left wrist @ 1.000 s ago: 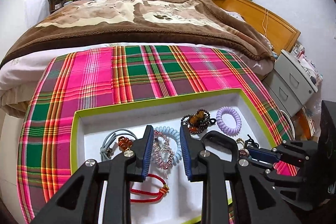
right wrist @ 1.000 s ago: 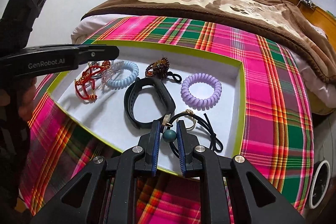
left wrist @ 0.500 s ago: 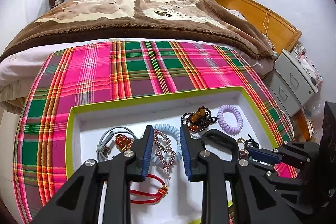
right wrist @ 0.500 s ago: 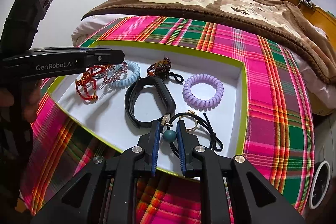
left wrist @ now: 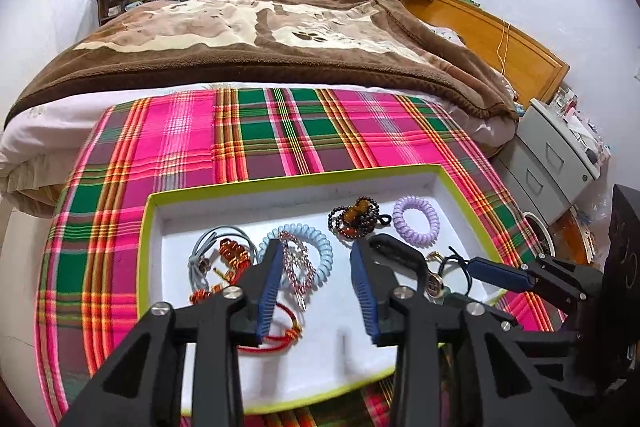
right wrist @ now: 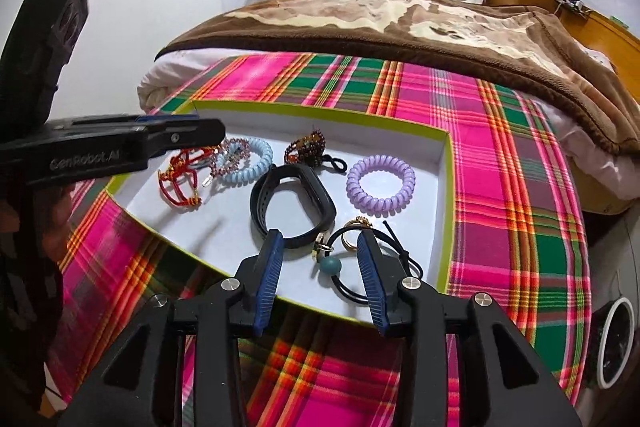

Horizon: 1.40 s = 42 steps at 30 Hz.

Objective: Organize jewelry

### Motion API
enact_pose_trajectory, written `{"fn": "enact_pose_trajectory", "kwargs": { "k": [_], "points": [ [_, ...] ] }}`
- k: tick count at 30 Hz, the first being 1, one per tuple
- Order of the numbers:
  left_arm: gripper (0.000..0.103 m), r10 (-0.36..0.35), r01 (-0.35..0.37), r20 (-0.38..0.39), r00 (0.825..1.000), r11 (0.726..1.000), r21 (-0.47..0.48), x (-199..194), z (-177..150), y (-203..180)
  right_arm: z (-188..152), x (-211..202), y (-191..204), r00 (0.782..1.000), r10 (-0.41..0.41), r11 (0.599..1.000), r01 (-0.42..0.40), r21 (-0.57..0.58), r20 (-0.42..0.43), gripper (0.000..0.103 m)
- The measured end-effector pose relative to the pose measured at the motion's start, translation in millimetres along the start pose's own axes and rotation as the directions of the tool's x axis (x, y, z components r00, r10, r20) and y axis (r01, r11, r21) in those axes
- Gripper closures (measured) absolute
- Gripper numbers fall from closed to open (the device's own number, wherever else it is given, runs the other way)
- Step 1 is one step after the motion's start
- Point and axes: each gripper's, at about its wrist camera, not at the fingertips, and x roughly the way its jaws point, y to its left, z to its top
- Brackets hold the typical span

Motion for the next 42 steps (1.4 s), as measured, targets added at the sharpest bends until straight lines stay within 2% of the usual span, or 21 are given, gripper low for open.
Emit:
{"fn": "enact_pose_trajectory", "kwargs": {
  "k": [3,6,10,17,21,25,27,28,30,42],
  "points": [
    [0.065,0.011,-0.011,0.016,1.0,1.0,-0.013,-12,-5,-3,-2,-10,2,1.0,-0.01,1.0,0.01,0.021,0.028,0.064],
    [0.064,0.054,-0.053,0.039,0.998,0.998,-0.019,-25,-12,-6,-4,-21,5,0.998,-0.031,0.998,0.028,0.052,0.063,0.064],
    [0.064,0.137,-0.135,0.08,0.987,0.99,-0.035,-44,-29,-12,-9,-34,11,0.994,-0.054,0.996,0.046,0.077,0.097,0.063],
    [0.061,0.21,-0.205,0.104,0.972,0.977,-0.053,-60,-55,-18,-16,-49,22,0.987,-0.09,0.993,0.077,0.093,0.136,0.063],
    [0.061,0.275,-0.27,0.114,0.955,0.961,-0.063,-65,-69,-21,-21,-56,23,0.982,-0.101,0.989,0.081,0.128,0.16,0.063],
    [0.06,0.303,-0.293,0.109,0.947,0.951,-0.097,-68,-77,-17,-24,-61,26,0.977,-0.11,0.986,0.085,0.141,0.183,0.063],
    [0.06,0.329,-0.318,0.124,0.936,0.942,-0.104,-71,-80,-17,-26,-65,30,0.972,-0.115,0.986,0.087,0.139,0.204,0.06],
    [0.06,0.334,-0.322,0.129,0.934,0.941,-0.107,-72,-83,-17,-27,-67,31,0.969,-0.122,0.986,0.094,0.139,0.213,0.05],
    [0.06,0.338,-0.325,0.131,0.932,0.939,-0.112,-73,-86,-18,-28,-68,37,0.965,-0.135,0.986,0.109,0.126,0.225,0.043],
    [0.06,0.361,-0.349,0.143,0.921,0.932,-0.101,-74,-90,-24,-31,-70,41,0.962,-0.133,0.985,0.102,0.138,0.238,0.043]
  ]
}}
